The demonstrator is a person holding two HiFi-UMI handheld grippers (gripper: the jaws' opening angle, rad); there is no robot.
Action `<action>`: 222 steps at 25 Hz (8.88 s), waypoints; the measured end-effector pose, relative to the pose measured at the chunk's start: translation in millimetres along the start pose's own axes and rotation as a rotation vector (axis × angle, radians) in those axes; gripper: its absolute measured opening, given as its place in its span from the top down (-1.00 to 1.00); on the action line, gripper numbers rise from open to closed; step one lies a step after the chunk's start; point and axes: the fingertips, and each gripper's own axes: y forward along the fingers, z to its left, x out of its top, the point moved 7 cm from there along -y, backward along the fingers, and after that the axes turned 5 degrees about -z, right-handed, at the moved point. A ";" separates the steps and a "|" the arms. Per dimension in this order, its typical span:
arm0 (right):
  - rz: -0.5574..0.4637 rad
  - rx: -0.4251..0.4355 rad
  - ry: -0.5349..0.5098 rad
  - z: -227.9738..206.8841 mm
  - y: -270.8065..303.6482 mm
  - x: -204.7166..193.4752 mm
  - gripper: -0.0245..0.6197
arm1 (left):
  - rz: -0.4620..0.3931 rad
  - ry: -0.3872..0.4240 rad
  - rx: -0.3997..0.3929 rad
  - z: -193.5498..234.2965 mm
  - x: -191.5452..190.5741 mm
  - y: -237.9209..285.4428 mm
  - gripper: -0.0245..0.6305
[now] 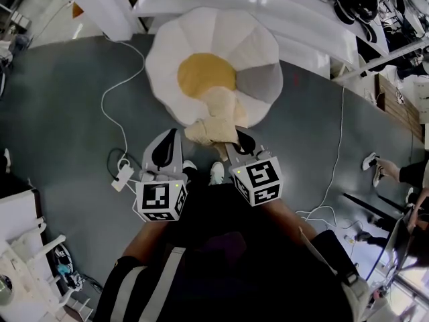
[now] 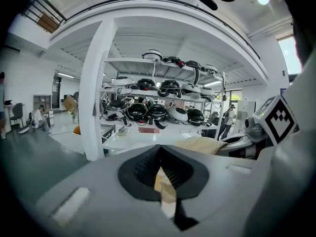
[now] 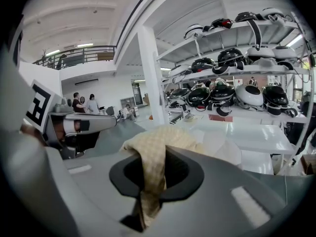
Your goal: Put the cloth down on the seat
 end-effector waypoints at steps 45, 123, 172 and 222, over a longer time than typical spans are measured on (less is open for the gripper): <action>0.228 -0.211 0.041 -129.3 278.1 -16.6 0.83 | 0.169 -0.021 -0.158 166.9 -68.5 288.0 0.93; 0.338 -0.232 0.117 -238.8 378.1 -100.8 0.70 | 0.312 -0.115 0.027 176.4 -166.9 375.8 0.92; -0.050 -0.209 0.045 -78.5 -28.9 0.0 0.92 | 0.028 -0.001 -0.126 -67.2 -4.8 61.9 0.92; -0.138 -0.401 0.062 29.9 -107.5 8.4 0.92 | -0.067 0.144 -0.463 -75.5 33.4 -9.0 0.93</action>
